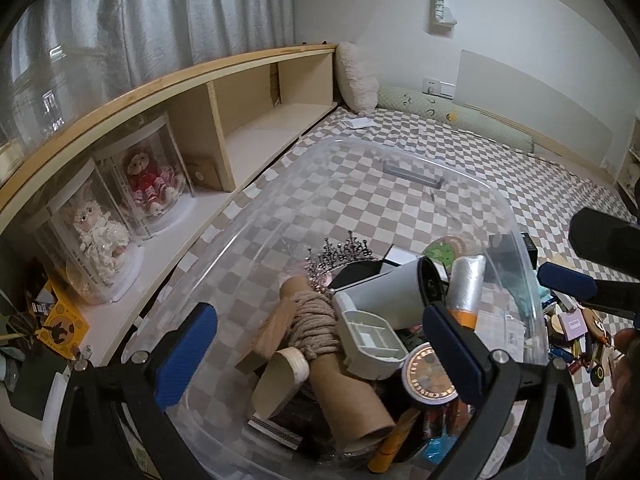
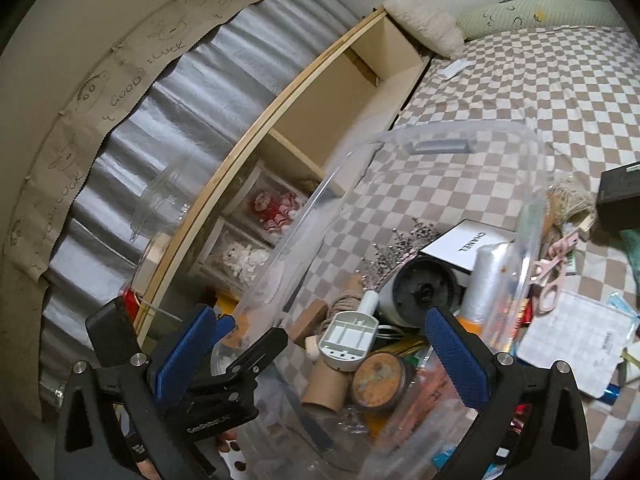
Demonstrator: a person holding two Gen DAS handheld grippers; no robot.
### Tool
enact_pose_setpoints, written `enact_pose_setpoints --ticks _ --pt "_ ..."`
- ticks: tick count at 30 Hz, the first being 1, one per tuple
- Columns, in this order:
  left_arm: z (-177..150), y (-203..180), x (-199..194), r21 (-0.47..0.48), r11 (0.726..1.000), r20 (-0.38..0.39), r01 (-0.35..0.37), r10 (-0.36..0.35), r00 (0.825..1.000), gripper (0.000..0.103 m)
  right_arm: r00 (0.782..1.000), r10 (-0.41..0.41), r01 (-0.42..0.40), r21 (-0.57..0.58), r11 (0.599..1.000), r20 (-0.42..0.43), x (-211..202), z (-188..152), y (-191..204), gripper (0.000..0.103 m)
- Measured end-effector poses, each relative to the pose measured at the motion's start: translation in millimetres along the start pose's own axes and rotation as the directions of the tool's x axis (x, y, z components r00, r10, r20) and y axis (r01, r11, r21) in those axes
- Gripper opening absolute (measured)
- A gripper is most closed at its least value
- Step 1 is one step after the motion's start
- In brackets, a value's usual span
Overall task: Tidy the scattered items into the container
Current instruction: 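Withdraw the right gripper from the box back over the item pile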
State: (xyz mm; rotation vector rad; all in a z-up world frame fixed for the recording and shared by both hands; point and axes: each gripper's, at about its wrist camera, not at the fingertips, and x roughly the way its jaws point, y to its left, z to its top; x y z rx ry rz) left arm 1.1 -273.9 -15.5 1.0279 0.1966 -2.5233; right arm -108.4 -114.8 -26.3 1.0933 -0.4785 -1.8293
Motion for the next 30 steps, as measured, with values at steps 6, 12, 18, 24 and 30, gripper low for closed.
enact_pose_setpoints --ticks 6,12,18,24,30 --pt "4.3 -19.1 -2.5 0.045 0.999 0.012 0.005 -0.005 1.000 0.103 0.999 -0.037 0.038 -0.001 0.999 0.026 -19.6 3.4 -10.2 0.103" --pt "6.1 -38.9 -3.9 0.106 0.994 0.029 -0.001 -0.002 1.000 0.103 0.993 -0.102 0.102 0.010 0.995 0.053 -39.8 5.4 -25.3 0.103" --pt "9.8 -52.9 -7.1 0.122 0.992 0.041 0.034 -0.040 0.998 0.103 0.983 -0.163 0.162 0.027 0.987 0.078 -60.8 7.4 -39.1 0.103" --pt "13.9 -70.3 -8.6 0.132 0.989 0.048 0.065 -0.072 0.996 0.103 0.970 -0.211 0.212 0.006 0.977 0.121 -88.7 6.4 -46.4 0.103" --pt "15.9 -94.9 -13.0 0.168 0.980 0.057 0.104 -0.114 0.992 0.103 0.945 -0.272 0.280 -0.020 0.960 0.181 -118.7 0.8 -51.7 0.103"
